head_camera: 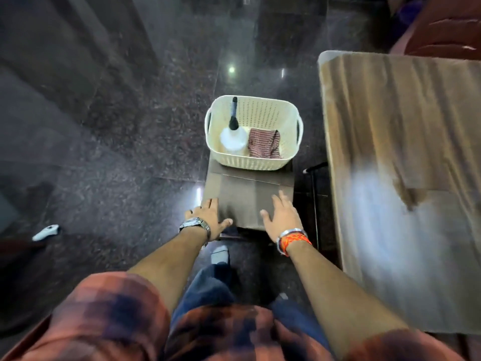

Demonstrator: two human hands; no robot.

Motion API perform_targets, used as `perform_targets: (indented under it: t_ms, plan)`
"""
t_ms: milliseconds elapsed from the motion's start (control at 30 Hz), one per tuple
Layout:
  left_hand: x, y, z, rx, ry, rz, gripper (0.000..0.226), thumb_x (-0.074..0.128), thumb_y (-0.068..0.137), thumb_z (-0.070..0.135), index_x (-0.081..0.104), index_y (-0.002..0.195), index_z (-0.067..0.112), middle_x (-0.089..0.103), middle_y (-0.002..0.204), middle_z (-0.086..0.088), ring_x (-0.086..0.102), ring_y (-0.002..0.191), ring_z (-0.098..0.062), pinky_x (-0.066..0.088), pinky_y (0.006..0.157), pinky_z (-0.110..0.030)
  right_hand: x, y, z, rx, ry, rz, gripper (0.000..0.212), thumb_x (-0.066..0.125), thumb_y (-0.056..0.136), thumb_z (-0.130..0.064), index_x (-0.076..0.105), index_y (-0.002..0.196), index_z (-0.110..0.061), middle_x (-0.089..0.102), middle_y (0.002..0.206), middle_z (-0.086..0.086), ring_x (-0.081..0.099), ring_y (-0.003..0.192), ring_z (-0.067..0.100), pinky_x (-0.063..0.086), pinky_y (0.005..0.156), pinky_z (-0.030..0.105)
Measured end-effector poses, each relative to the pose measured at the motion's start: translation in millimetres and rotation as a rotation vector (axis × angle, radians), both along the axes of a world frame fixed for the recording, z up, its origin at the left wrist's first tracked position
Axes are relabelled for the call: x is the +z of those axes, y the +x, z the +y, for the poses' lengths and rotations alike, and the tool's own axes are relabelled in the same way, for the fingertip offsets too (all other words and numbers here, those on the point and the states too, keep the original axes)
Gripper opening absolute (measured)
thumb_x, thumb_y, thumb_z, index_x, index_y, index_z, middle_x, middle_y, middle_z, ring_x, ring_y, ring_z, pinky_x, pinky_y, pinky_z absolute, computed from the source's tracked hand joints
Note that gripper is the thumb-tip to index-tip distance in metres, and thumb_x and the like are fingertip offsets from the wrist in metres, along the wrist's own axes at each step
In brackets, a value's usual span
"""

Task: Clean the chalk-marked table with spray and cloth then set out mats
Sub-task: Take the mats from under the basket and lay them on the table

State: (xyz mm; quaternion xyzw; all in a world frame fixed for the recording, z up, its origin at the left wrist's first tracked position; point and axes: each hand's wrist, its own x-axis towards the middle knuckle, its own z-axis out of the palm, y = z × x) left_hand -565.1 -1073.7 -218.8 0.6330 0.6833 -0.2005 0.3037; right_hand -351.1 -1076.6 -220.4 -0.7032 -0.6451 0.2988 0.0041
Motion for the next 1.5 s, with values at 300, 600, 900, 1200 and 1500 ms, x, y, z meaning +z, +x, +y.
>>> perform_targets:
  t_ms: [300, 600, 900, 1200, 1500]
  plan:
    - [-54, -22, 16, 0.250, -0.250, -0.088, 0.096, 0.062, 0.085, 0.057, 0.007, 0.156, 0.021, 0.013, 0.162, -0.015, 0.038, 0.138, -0.041, 0.038, 0.111, -0.051, -47, 1, 3, -0.368, -0.346, -0.051, 0.065, 0.059, 0.090, -0.032, 0.031, 0.145, -0.013, 0.019, 0.153, 0.018, 0.030, 0.133, 0.041, 0.029, 0.107, 0.039]
    - [-53, -23, 31, 0.449, -0.082, -0.133, 0.060, 0.070, 0.086, 0.035, 0.042, 0.130, 0.005, 0.061, 0.121, -0.020, 0.061, 0.109, -0.038, 0.051, 0.086, -0.037, -51, -1, 16, -0.763, -0.288, 0.001, 0.059, 0.070, 0.081, -0.021, 0.040, 0.126, 0.001, 0.054, 0.121, 0.026, 0.052, 0.115, 0.039, 0.043, 0.091, 0.038]
    - [23, -19, 71, 0.261, -0.048, -0.317, 0.045, 0.074, 0.072, 0.011, 0.056, 0.113, 0.014, 0.067, 0.080, 0.002, 0.067, 0.082, -0.021, 0.055, 0.072, -0.028, 37, -73, 57, 0.043, -0.199, -0.213, 0.030, 0.058, 0.077, -0.032, 0.062, 0.101, -0.014, 0.066, 0.107, 0.011, 0.057, 0.106, 0.031, 0.031, 0.095, 0.042]
    - [100, -86, 110, 0.017, -0.036, -0.129, 0.024, 0.063, 0.079, 0.019, 0.053, 0.060, 0.009, 0.062, 0.072, -0.018, 0.062, 0.075, -0.032, 0.040, 0.058, -0.028, 96, -187, 99, 0.098, -0.338, 0.018, 0.037, 0.057, 0.081, -0.022, 0.058, 0.116, -0.010, 0.060, 0.122, 0.012, 0.057, 0.114, 0.033, 0.043, 0.097, 0.050]
    - [126, -234, 177, 0.013, 0.087, -0.174, 0.014, 0.062, 0.079, 0.024, 0.058, 0.073, 0.011, 0.071, 0.093, -0.020, 0.069, 0.090, -0.036, 0.041, 0.061, -0.026, 120, -315, 169, 0.044, -0.160, 0.057, 0.029, 0.060, 0.082, -0.021, 0.061, 0.106, -0.004, 0.065, 0.109, 0.020, 0.063, 0.100, 0.037, 0.051, 0.081, 0.035]
